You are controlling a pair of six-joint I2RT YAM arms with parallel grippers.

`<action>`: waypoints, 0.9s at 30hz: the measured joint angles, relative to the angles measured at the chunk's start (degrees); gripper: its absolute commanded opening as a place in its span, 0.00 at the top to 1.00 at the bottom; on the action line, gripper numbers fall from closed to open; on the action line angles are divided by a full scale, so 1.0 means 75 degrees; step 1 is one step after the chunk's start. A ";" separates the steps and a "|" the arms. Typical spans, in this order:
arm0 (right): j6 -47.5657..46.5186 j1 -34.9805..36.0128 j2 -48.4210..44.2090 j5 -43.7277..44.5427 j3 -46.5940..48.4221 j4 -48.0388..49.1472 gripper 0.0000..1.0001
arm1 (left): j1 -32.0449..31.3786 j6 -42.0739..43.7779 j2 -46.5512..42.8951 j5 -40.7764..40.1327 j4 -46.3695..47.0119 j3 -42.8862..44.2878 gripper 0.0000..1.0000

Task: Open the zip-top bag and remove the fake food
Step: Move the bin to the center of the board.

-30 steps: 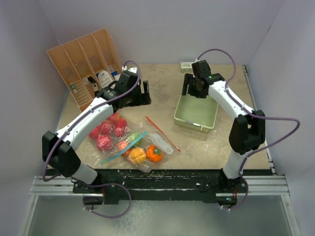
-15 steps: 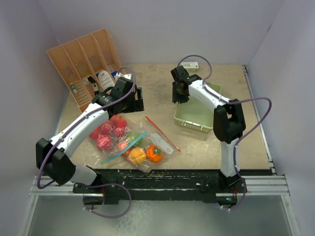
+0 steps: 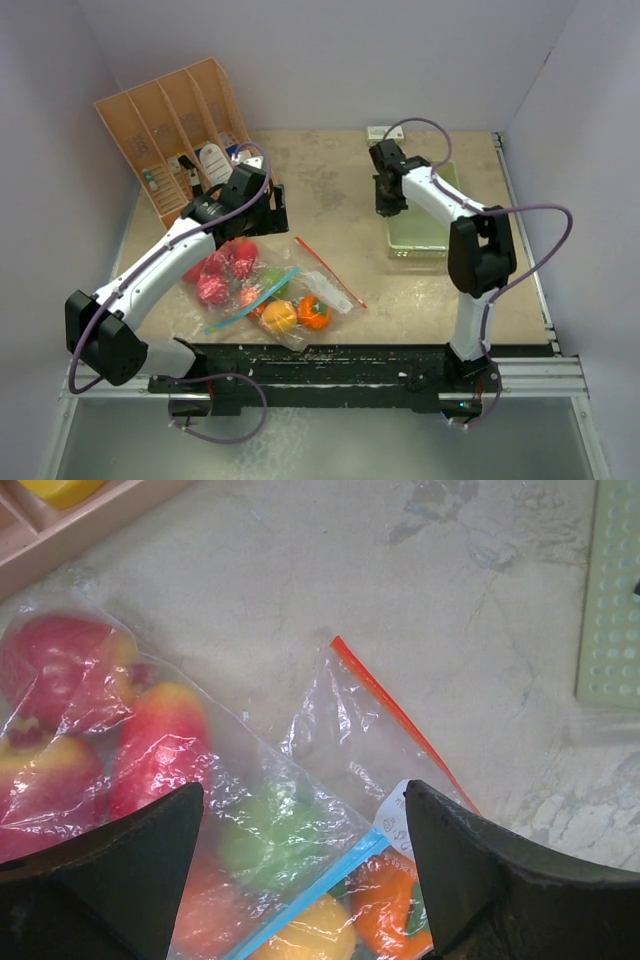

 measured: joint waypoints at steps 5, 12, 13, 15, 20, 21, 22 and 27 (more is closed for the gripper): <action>-0.0335 -0.0909 -0.0717 0.0187 -0.0807 0.0050 1.00 | 0.0000 -0.0003 -0.0058 0.0032 0.0020 -0.0006 0.15; -0.1122 -0.1891 -0.1311 0.0629 -0.1341 0.0391 1.00 | 0.0000 -0.0006 -0.0064 0.0152 0.0140 -0.0073 0.16; -0.1250 -0.1938 -0.1376 0.0638 -0.1419 0.0452 1.00 | 0.0000 -0.0009 -0.0064 0.0181 0.0152 -0.0087 0.16; -0.1512 -0.2049 -0.1521 0.0629 -0.1664 0.0673 1.00 | 0.0000 -0.0015 -0.0061 0.0236 0.0163 -0.0093 0.16; -0.1900 -0.2142 -0.1638 0.0638 -0.2092 0.1003 0.83 | 0.0000 -0.0023 -0.0052 0.0315 0.0248 -0.0093 0.16; -0.1915 -0.2157 -0.1635 0.0641 -0.2119 0.1026 0.66 | 0.0000 -0.0023 -0.0052 0.0323 0.0254 -0.0093 0.15; -0.1923 -0.2159 -0.1635 0.0653 -0.2124 0.1035 0.51 | 0.0000 -0.0020 -0.0050 0.0323 0.0256 -0.0093 0.15; -0.1955 -0.2162 -0.1737 0.0731 -0.2122 0.1116 0.36 | 0.0000 0.0009 -0.0050 0.0356 0.0248 -0.0090 0.01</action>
